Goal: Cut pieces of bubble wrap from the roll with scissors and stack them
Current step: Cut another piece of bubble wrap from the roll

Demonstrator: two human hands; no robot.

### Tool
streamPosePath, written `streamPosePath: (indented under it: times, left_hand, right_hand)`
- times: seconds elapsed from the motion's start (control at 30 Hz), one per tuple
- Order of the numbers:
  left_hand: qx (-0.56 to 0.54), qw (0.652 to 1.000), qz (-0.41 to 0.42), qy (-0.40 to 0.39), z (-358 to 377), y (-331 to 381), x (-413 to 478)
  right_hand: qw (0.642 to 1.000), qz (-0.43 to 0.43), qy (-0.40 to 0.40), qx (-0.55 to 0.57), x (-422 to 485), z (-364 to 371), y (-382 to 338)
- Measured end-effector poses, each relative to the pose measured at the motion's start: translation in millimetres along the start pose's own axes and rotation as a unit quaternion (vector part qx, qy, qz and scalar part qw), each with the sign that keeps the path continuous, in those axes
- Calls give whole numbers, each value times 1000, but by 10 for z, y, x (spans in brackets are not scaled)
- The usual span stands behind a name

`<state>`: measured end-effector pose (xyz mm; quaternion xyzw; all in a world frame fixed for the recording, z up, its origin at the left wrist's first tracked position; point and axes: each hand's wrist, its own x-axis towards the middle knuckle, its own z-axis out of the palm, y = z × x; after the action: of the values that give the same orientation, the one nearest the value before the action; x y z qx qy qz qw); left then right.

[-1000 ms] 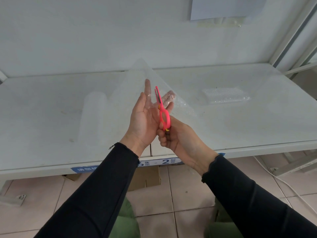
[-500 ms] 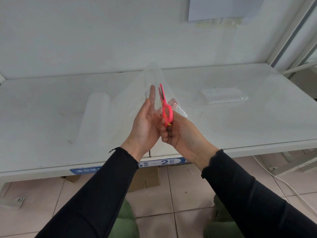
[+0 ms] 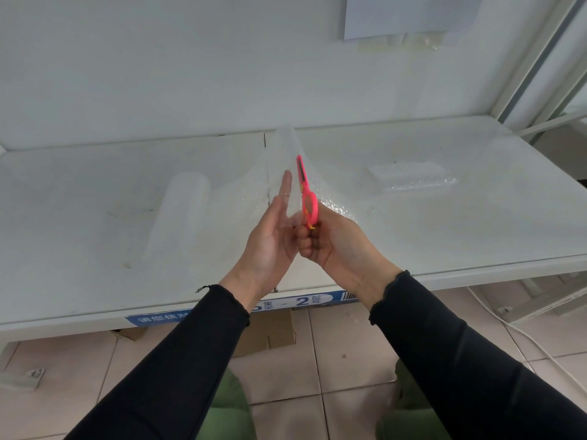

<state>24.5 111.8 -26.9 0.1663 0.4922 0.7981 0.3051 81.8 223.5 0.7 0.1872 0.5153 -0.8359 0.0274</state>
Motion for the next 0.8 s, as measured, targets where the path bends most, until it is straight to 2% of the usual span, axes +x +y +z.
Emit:
streamPosePath:
  times: [0.37,0.8]
  left_hand:
    - [70,997,16,-7,0,-100,-117]
    - [74,997,-34,-13,171,-98,-178]
  right_hand:
    - [1000,-9,8,3,78,-85,-18]
    - [1000,-14,19,15,118,-181,-123]
